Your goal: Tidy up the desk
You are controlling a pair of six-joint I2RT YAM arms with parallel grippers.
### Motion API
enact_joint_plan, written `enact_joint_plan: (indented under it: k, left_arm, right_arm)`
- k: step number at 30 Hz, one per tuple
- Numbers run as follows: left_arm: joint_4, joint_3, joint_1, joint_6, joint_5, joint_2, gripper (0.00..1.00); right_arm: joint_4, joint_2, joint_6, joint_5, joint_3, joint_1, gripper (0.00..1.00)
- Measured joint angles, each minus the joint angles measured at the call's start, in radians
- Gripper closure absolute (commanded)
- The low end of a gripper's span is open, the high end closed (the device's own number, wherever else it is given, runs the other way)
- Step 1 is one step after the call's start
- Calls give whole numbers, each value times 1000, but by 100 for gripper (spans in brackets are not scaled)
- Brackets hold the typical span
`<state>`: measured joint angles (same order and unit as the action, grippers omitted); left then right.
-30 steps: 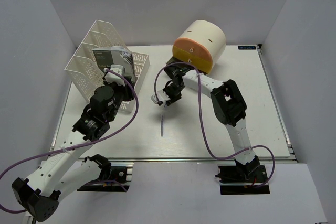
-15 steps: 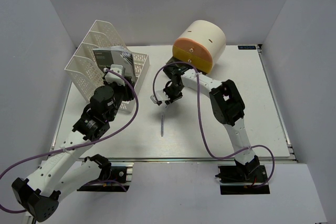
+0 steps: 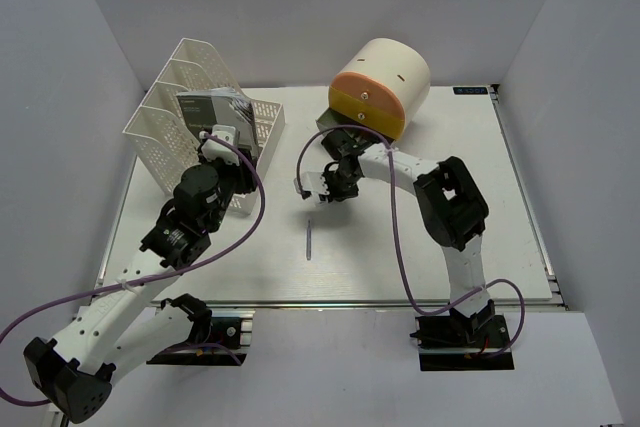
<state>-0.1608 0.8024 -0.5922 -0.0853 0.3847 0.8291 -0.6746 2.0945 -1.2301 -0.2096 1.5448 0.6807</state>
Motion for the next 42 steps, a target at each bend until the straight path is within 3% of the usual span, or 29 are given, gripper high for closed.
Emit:
enact_joint_plan:
  k: [5,12,18,24,32,36,39,42]
  left_arm:
    - [9,-11,0,3,-2,0,40]
    - [31,-29,0,7,-15,0,41]
    - [41,-37,0,8,-35,3,41]
    - [50,-39,0,9,-66,34,40]
    - [39,-24,-6,-45,-146,185,39]
    - [-20,40,-8,-106,-215,295,38]
    - [-52,64,-8,-164,-258,326,37]
    - [-87,64,-8,-229,-291,330,35]
  right_arm:
    - [25,-31,173,7,-39,-3,100]
    - [-21,-99,418,-31,-63,-25,100]
    - [-1,-311,591,-47,-42,-78,100]
    - [64,-365,678,21,56,-153,100]
    - [118,-260,695,127,104,-216,100]
    - [132,-206,670,136,109,-232,96]
    - [135,-164,651,136,130,-237,87]
    - [141,-127,643,135,156,-243,70]
